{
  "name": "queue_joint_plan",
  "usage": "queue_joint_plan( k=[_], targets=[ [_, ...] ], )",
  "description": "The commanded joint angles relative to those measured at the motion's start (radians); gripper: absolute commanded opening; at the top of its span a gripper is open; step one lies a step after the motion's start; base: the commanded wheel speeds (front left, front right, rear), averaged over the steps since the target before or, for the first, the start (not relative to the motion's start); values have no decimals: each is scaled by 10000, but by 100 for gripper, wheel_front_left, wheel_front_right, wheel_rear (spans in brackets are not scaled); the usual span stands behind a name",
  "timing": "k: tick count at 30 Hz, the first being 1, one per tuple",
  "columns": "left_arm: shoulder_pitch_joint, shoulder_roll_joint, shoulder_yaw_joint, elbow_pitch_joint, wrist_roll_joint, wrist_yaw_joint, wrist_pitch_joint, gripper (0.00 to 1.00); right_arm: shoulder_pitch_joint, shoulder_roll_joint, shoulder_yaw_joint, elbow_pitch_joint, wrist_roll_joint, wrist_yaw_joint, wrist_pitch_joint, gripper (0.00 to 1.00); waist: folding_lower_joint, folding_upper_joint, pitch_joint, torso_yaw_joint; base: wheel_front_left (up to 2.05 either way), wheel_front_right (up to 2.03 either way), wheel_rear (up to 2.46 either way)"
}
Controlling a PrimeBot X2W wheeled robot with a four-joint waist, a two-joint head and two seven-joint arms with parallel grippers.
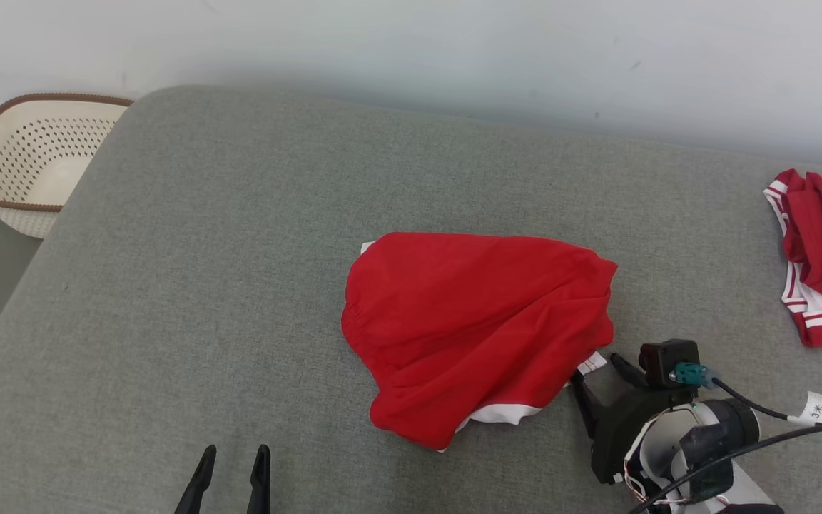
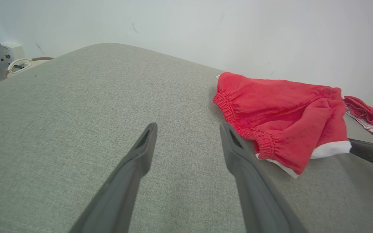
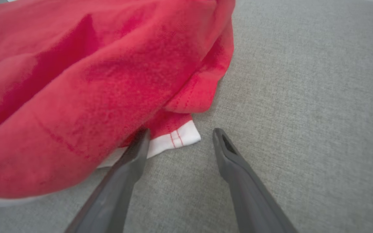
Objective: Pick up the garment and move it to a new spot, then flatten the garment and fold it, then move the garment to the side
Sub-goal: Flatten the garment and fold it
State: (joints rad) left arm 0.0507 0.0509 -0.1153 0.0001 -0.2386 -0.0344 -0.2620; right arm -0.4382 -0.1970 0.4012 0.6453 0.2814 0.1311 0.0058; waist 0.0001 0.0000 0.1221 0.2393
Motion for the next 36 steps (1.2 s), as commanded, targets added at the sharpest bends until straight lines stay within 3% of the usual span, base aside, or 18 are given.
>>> queue_joint_plan(
  k=[1,2,3,4,5,15,19,27,36],
  targets=[
    [-107,5,-18,31,-48,-25,-36,100,-109,4,78,95,-63,-7,-20,100,-1,0,58,60,0,0,0],
    [-111,6,-15,43,-41,-24,-36,100,-148,41,70,163,-31,-7,-58,93,-1,0,75,79,0,0,0],
    [-114,6,-7,58,-42,-23,-38,100,-190,23,85,247,-78,-7,-64,67,-1,0,95,96,0,0,0],
    [-133,4,2,71,-43,-19,-38,100,-238,3,84,325,-129,-7,-97,19,-1,0,111,110,0,0,0],
    [-156,4,10,77,-48,-12,-36,100,-282,7,74,382,-138,-7,-153,0,-1,0,123,122,0,0,0],
    [-25,6,96,144,-4,65,-38,100,-227,-2,-35,251,8,-7,-759,0,-1,0,-112,-23,0,0,0],
    [163,6,119,150,40,65,-36,100,245,-117,-148,-425,221,-7,-832,0,-1,0,-395,-245,0,0,0],
    [415,7,167,168,-1,70,-36,100,1981,-269,-607,-2750,548,-7,-63,0,-1,0,-843,-883,0,0,0],
    [698,7,108,158,47,147,-36,100,4505,30,-1432,-5550,767,-7,1427,0,-1,0,-1192,-1441,0,0,0]
  ],
)
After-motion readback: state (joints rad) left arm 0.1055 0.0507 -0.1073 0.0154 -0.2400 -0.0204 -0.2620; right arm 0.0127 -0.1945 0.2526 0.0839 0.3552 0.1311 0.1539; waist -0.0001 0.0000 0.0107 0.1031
